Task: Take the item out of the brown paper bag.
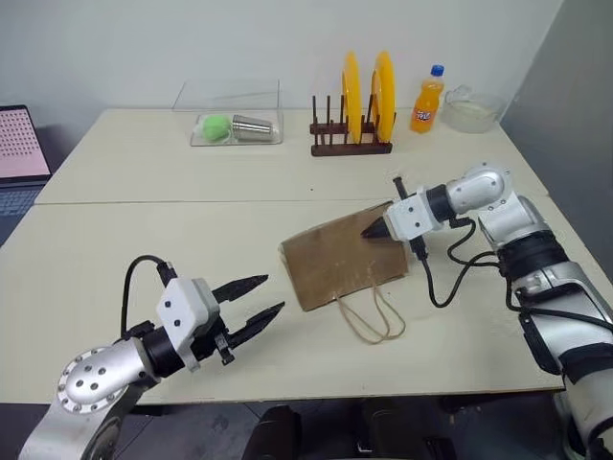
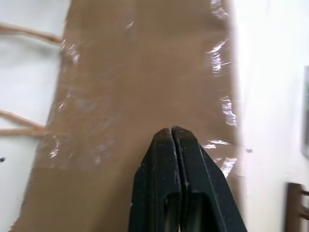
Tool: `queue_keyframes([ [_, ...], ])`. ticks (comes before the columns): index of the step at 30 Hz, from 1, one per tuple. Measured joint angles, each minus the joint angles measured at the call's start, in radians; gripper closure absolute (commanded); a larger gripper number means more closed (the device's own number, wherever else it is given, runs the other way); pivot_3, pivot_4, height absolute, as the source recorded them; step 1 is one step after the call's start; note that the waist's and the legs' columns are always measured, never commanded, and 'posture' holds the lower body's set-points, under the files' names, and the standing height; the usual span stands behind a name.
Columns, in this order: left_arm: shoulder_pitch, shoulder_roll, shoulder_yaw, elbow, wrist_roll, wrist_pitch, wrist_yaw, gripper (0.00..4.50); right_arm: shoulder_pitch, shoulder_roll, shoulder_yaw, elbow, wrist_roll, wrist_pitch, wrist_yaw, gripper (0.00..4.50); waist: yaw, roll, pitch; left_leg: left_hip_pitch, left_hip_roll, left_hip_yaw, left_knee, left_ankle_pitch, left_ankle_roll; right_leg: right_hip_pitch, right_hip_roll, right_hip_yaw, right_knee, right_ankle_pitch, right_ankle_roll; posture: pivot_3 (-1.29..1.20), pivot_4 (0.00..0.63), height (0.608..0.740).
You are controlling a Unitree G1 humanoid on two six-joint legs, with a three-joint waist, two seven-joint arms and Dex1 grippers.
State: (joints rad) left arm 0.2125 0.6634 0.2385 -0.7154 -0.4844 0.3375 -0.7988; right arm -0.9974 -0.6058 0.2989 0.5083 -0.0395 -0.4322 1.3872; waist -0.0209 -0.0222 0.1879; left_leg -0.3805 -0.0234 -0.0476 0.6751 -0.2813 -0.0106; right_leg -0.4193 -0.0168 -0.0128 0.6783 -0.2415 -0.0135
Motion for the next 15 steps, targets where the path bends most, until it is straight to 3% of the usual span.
queue_keyframes([
  [4,-0.139,0.05,-0.044,0.078,0.027,-0.016,-0.041,1.56,0.161,-0.071,-0.115,-0.387,0.162,0.338,-0.047,4.5,0.019,0.0,0.0,0.0,0.0,-0.002,0.0,0.0,0.0,0.001,0.0,-0.002,-0.001,0.0,0.0,0.0,0.15,0.74],
  [8,-0.271,0.083,-0.154,0.158,0.072,-0.057,-0.116,1.03,0.431,-0.116,-0.182,-0.729,0.268,0.658,-0.168,4.14,0.029,0.0,0.0,-0.003,-0.001,-0.001,0.0,0.0,0.0,0.0,-0.001,-0.001,-0.003,0.0,0.001,0.0,0.15,0.74],
  [10,-0.342,0.082,-0.216,0.183,0.087,-0.062,-0.148,0.5,0.56,-0.129,-0.216,-0.872,0.304,0.778,-0.237,4.12,0.031,0.0,0.0,-0.003,-0.001,-0.001,0.0,0.0,0.0,0.0,-0.001,-0.002,-0.003,-0.002,0.004,0.0,0.15,0.74],
  [15,-0.534,0.064,-0.392,0.233,0.129,-0.059,-0.224,0.0,0.873,-0.153,-0.297,-1.165,0.37,1.009,-0.388,3.48,0.035,0.0,0.0,-0.003,-0.001,0.0,0.0,0.0,0.0,0.0,-0.001,-0.001,-0.004,-0.004,0.008,0.0,0.15,0.74],
])
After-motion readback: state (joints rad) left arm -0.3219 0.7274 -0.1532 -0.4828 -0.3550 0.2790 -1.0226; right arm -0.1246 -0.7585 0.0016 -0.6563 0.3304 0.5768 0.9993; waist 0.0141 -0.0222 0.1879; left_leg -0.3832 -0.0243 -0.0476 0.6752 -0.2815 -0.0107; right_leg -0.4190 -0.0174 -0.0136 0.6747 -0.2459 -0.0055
